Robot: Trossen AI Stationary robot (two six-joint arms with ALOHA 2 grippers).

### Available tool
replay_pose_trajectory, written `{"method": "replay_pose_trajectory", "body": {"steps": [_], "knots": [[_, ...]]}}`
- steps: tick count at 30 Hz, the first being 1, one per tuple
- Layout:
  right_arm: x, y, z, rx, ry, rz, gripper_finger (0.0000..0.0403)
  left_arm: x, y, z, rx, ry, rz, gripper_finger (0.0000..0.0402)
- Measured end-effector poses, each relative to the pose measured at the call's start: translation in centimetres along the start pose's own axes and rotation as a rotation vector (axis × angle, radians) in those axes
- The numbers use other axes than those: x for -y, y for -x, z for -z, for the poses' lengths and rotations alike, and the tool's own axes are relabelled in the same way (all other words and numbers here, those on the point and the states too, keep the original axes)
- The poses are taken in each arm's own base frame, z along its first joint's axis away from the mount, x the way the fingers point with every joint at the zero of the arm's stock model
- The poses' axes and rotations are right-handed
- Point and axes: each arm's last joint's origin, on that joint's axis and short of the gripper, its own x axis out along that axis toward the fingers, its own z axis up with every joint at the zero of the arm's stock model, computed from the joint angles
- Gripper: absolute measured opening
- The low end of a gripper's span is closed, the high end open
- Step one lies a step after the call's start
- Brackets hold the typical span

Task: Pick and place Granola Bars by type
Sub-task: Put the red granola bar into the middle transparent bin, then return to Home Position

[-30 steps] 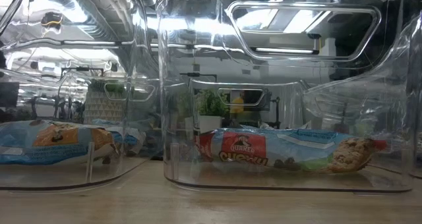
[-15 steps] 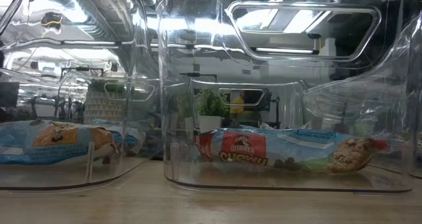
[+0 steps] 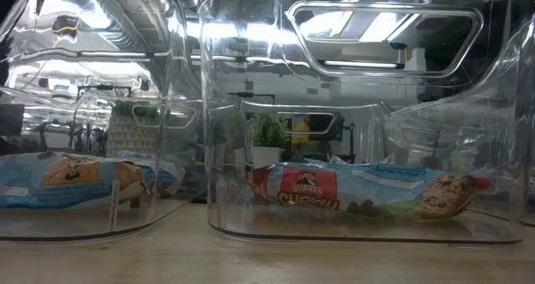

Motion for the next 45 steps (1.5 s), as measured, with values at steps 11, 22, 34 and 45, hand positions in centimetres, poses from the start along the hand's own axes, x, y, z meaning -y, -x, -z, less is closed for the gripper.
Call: {"method": "replay_pose_trajectory", "body": {"steps": [11,22,34,45], "knots": [[0.0,0.0,0.0,0.000,0.000,0.000,0.0008,1.0,-8.4,4.7,-0.241,0.240,-0.075,0.0009],[0.0,0.0,0.0,0.000,0.000,0.000,0.0008,4.5,-8.7,7.4,-0.391,0.205,-0.092,0.0067],[0.0,0.0,0.0,0.000,-0.001,0.000,0.0008,6.7,2.6,3.9,-0.186,0.008,-0.114,0.0203],[0.0,0.0,0.0,0.000,-0.001,0.000,0.0008,3.1,23.1,6.0,0.360,-0.210,-0.286,0.0184]]}}
